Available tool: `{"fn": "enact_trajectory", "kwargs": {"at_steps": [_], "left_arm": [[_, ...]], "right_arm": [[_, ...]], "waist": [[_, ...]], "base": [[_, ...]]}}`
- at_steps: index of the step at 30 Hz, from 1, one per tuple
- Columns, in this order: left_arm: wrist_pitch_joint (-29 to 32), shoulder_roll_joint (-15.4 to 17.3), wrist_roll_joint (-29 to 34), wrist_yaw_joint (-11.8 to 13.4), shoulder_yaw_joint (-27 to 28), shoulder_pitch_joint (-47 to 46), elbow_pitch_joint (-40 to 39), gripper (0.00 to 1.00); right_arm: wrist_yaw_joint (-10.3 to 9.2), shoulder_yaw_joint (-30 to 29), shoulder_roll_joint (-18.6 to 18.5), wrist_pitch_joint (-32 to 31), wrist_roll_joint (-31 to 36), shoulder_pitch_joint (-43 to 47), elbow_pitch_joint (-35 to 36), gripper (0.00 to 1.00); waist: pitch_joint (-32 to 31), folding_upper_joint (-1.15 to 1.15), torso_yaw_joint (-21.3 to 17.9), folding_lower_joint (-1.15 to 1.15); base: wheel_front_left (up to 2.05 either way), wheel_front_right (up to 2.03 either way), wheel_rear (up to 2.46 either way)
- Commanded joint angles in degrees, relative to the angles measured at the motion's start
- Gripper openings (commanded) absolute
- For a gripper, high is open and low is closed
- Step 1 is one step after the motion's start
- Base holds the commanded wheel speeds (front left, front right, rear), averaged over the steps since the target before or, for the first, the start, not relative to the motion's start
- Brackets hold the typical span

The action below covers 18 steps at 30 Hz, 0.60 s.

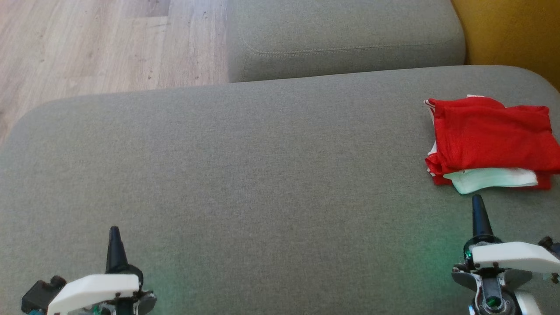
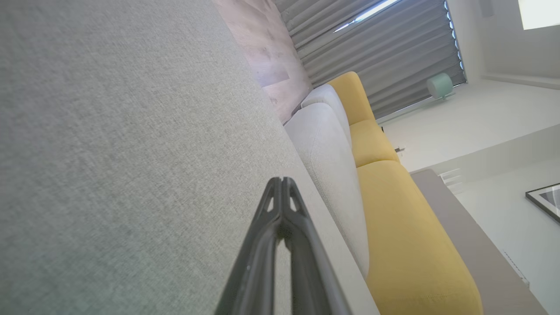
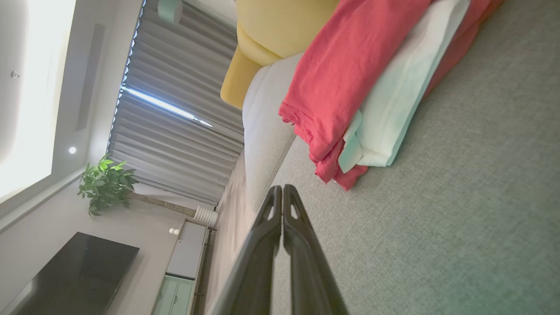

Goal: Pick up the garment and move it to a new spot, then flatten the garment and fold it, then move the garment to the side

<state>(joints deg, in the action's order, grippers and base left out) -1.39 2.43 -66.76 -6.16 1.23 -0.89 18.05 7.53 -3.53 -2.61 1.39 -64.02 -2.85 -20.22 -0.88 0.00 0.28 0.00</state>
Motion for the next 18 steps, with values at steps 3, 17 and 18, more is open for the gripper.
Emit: {"fn": "enact_trajectory", "kwargs": {"at_steps": [3,17,18], "left_arm": [[0.9,0.3,-2.4,-0.7,1.8,-3.1,-2.3,0.0],[3.2,0.3,-10.0,-0.9,2.9,-3.8,-2.9,0.0],[3.3,0.3,-10.5,-0.9,3.0,-3.9,-2.9,0.0]], "right_arm": [[-0.03,0.3,-0.2,-0.9,-2.8,-3.0,2.6,0.0],[-0.03,-0.8,-0.2,-3.2,-11.2,-3.1,3.8,0.0],[-0.03,-0.9,-0.2,-3.4,-11.8,-3.1,3.8,0.0]], "waist": [[0.1,0.0,0.0,0.0],[0.4,0.0,-0.1,0.0],[0.4,0.0,-0.1,0.0]], "base": [[0.0,0.0,0.0],[0.0,0.0,0.0],[0.0,0.0,0.0]]}}
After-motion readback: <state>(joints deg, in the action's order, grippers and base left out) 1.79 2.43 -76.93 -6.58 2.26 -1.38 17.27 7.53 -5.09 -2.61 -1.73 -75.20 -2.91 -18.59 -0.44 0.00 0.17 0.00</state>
